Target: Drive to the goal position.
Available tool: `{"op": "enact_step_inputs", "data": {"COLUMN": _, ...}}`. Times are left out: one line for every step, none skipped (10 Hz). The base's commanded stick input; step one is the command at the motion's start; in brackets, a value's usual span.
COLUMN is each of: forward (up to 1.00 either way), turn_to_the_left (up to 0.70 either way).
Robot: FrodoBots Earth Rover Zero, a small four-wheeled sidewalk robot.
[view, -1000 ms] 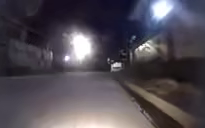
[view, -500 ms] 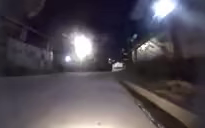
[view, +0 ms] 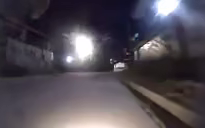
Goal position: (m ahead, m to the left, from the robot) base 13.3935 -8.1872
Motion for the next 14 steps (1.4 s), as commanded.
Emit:
{"op": "enact_step_inputs", "data": {"forward": 0.7, "turn_to_the_left": 0.0}}
{"op": "enact_step_inputs", "data": {"forward": 0.7, "turn_to_the_left": 0.0}}
{"op": "enact_step_inputs", "data": {"forward": 0.7, "turn_to_the_left": 0.0}}
{"op": "enact_step_inputs", "data": {"forward": 0.7, "turn_to_the_left": 0.0}}
{"op": "enact_step_inputs", "data": {"forward": 0.7, "turn_to_the_left": 0.0}}
{"op": "enact_step_inputs", "data": {"forward": 0.7, "turn_to_the_left": 0.0}}
{"op": "enact_step_inputs", "data": {"forward": 0.7, "turn_to_the_left": 0.0}}
{"op": "enact_step_inputs", "data": {"forward": 0.7, "turn_to_the_left": 0.0}}
{"op": "enact_step_inputs", "data": {"forward": 0.7, "turn_to_the_left": 0.0}}
{"op": "enact_step_inputs", "data": {"forward": 0.7, "turn_to_the_left": 0.0}}
{"op": "enact_step_inputs", "data": {"forward": 0.7, "turn_to_the_left": 0.0}}
{"op": "enact_step_inputs", "data": {"forward": 0.7, "turn_to_the_left": 0.0}}
{"op": "enact_step_inputs", "data": {"forward": 0.7, "turn_to_the_left": 0.0}}
{"op": "enact_step_inputs", "data": {"forward": 0.7, "turn_to_the_left": 0.0}}
